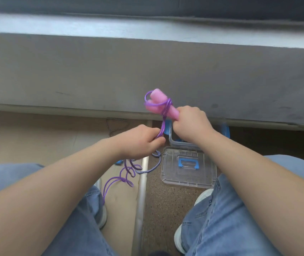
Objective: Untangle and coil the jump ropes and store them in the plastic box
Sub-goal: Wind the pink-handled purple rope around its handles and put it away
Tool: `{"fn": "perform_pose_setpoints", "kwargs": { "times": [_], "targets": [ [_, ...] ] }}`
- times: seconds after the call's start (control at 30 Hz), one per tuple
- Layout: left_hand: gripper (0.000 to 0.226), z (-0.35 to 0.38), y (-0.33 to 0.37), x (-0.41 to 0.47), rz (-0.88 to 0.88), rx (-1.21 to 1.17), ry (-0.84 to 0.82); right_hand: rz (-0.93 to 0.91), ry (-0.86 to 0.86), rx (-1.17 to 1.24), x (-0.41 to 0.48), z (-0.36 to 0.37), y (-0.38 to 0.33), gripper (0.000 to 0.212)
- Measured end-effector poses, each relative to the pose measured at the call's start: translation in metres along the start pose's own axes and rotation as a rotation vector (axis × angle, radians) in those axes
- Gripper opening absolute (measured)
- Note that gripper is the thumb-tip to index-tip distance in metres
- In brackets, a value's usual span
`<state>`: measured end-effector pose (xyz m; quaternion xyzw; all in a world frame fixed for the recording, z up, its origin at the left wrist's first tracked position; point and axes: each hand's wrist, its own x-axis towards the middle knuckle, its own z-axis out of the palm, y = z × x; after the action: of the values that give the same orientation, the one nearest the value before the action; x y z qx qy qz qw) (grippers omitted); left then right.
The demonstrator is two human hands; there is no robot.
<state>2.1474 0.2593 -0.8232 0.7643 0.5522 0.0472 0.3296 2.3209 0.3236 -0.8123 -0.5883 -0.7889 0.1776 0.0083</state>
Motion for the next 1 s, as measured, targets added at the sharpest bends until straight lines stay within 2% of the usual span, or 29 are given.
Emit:
{"fn": "perform_pose_setpoints", "kwargs": {
  "times": [0.1,0.17,0.23,0.3,0.37,0.47,0.5,0.6,0.67,0.7,0.77,0.8,0.83,0.87,0.97,1.0],
  "targets": [
    [0.041,-0.01,-0.001,0.001,0.227,0.467,0.078,-0.073,-0.11,-0.237,-0.012,0.011,-0.009,0.014],
    [0.042,-0.017,-0.001,0.0,0.313,0.626,0.133,-0.154,-0.155,-0.351,-0.021,0.016,-0.017,0.017],
    [0.053,-0.026,-0.001,0.0,0.311,0.692,0.206,-0.248,-0.149,-0.412,-0.027,0.018,-0.023,0.017],
    [0.063,-0.038,-0.004,0.002,0.247,0.701,0.284,-0.335,-0.173,-0.419,-0.03,0.015,-0.027,0.024],
    [0.064,-0.048,-0.011,0.001,0.126,0.633,0.288,-0.446,-0.228,-0.405,-0.031,0.012,-0.029,0.023],
    [0.061,-0.051,-0.018,0.0,-0.033,0.387,0.213,-0.561,-0.212,-0.259,-0.027,0.011,-0.026,0.012],
    [0.058,-0.051,-0.018,0.001,-0.053,0.288,0.212,-0.562,-0.206,-0.166,-0.025,0.01,-0.024,0.016],
    [0.054,-0.051,-0.026,0.001,-0.179,-0.071,0.253,-0.497,-0.145,0.197,-0.024,0.005,-0.02,0.038],
    [0.022,-0.047,-0.031,-0.001,-0.166,-0.144,0.269,-0.411,-0.057,0.393,-0.024,0.001,-0.022,0.042],
    [0.02,-0.043,-0.029,-0.002,-0.128,-0.136,0.267,-0.337,-0.011,0.475,-0.022,0.0,-0.022,0.041],
    [0.037,-0.034,-0.022,-0.003,-0.134,-0.108,0.235,-0.154,0.077,0.605,-0.015,-0.002,-0.018,0.032],
    [0.042,-0.03,-0.017,-0.003,-0.146,-0.102,0.201,-0.063,0.112,0.638,-0.01,-0.004,-0.015,0.022],
    [0.04,-0.026,-0.012,-0.001,-0.134,-0.066,0.153,0.015,0.14,0.625,-0.006,-0.005,-0.011,0.011],
    [0.036,-0.021,-0.007,-0.002,-0.101,0.0,0.096,0.071,0.149,0.542,-0.002,-0.007,-0.008,0.01],
    [0.034,-0.017,0.005,-0.003,0.026,0.175,0.013,0.09,0.063,0.152,-0.001,-0.004,-0.003,0.004],
    [0.037,-0.019,0.007,-0.003,0.059,0.312,0.019,0.082,0.003,0.063,-0.004,-0.001,-0.006,0.004]
  ]
}}
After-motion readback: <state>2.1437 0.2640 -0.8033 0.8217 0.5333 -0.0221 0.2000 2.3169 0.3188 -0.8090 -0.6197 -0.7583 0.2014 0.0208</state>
